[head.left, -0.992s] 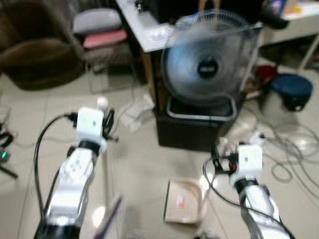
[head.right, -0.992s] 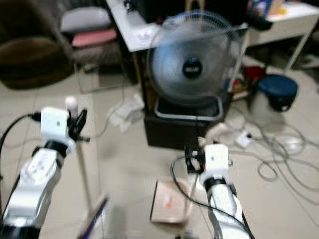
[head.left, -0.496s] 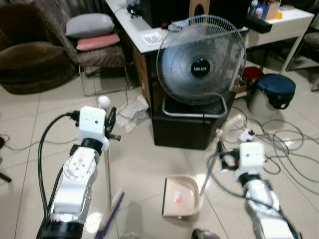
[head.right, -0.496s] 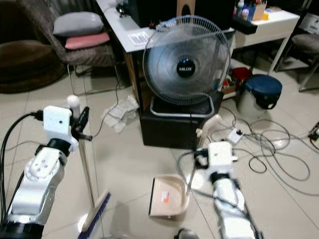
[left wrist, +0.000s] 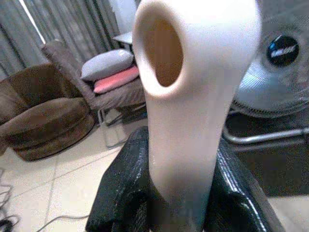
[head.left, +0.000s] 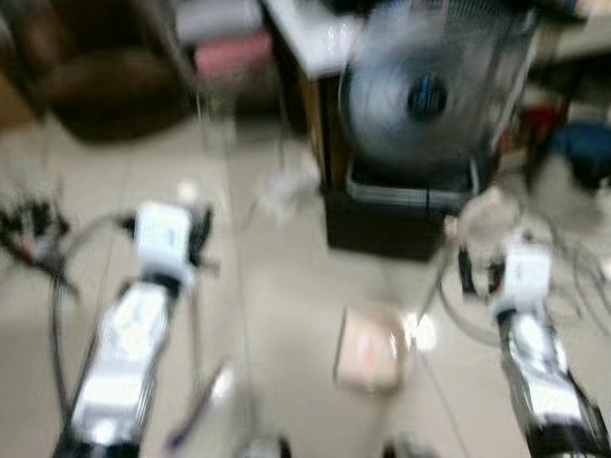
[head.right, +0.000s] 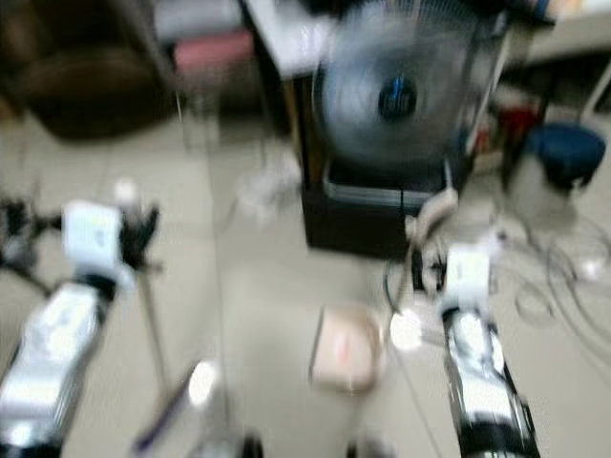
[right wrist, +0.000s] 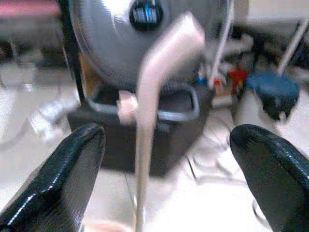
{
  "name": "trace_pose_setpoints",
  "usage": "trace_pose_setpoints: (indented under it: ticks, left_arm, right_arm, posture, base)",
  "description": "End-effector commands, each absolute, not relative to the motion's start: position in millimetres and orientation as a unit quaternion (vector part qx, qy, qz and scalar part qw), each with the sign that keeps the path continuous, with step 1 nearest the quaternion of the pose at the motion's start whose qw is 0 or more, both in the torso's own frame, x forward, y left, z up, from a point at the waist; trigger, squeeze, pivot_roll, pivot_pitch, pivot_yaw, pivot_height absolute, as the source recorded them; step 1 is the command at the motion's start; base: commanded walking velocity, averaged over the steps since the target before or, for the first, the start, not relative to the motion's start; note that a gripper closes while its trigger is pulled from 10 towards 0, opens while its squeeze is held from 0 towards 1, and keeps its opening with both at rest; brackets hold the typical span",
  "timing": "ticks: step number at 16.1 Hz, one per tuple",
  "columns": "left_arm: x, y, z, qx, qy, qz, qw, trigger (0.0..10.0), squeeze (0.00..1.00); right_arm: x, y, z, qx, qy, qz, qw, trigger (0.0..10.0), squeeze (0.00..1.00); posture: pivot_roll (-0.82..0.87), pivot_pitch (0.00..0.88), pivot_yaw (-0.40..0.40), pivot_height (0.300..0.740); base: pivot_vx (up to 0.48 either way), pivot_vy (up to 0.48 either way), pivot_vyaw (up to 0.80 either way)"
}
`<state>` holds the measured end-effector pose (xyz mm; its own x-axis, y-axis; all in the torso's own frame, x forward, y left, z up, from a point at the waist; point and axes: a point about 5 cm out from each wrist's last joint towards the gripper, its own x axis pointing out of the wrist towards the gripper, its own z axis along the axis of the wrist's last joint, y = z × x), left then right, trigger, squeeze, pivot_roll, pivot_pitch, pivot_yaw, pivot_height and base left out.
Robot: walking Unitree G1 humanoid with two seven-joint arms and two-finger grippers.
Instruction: Sweep floor
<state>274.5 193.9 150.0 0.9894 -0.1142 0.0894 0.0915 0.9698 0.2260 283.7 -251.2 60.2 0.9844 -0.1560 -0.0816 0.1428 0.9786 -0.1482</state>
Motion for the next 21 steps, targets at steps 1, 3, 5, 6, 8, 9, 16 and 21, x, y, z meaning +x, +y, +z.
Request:
trace_pose_setpoints:
  ticks: [1, 3, 5, 6, 8, 9, 16, 21]
  left_arm:
    - [273, 202, 160, 0.121, -0.064, -0.045, 0.990, 10.0, 0.00]
    - [273, 204, 162, 0.109, -0.058, -0.043, 0.991, 10.0, 0.00]
    - [274, 203, 159, 0.108, -0.053, -0.049, 0.992, 10.0, 0.00]
    - [275, 200, 158, 0.107, -0.052, -0.049, 0.992, 10.0, 0.00]
    - [275, 194, 153, 0.096, -0.052, -0.047, 0.993, 10.0, 0.00]
    - [273, 192, 148, 0.109, -0.051, -0.040, 0.992, 10.0, 0.00]
    - [279, 184, 148, 0.128, -0.061, -0.043, 0.989, 10.0, 0.00]
    - [284, 180, 150, 0.130, -0.070, -0.048, 0.988, 10.0, 0.00]
  right_arm:
    - [287, -257, 63, -0.075, 0.040, -0.083, 0.993, 10.0, 1.00]
    - [291, -261, 67, -0.077, 0.029, -0.087, 0.993, 10.0, 1.00]
    - [293, -254, 72, -0.069, 0.005, -0.078, 0.995, 10.0, 1.00]
    - [292, -247, 75, -0.070, 0.002, -0.068, 0.995, 10.0, 1.00]
    - [283, -215, 85, -0.053, -0.021, -0.011, 0.998, 10.0, 0.00]
    - [270, -191, 94, -0.031, -0.030, 0.022, 0.999, 10.0, 0.00]
    - [241, -159, 93, 0.021, 0.002, 0.038, 0.999, 10.0, 0.00]
    - [233, -159, 84, 0.018, 0.036, 0.038, 0.998, 10.0, 0.00]
  posture:
    - [0.07, 0.174, 0.146, 0.740]
    - [0.08, 0.181, 0.147, 0.740]
    - [0.05, 0.166, 0.135, 0.740]
    - [0.04, 0.160, 0.117, 0.740]
    - [0.00, 0.140, 0.085, 0.740]
    - [-0.02, 0.126, 0.058, 0.740]
    - [-0.05, 0.083, 0.055, 0.740]
    - [-0.05, 0.067, 0.065, 0.740]
  base:
    - [0.000, 0.000, 0.00]
    - [0.000, 0.000, 0.00]
    - [0.000, 0.000, 0.00]
    - [0.000, 0.000, 0.00]
    - [0.000, 0.000, 0.00]
    - [0.000, 0.000, 0.00]
    - [0.136, 0.000, -0.29]
    - [0.331, 0.000, -0.16]
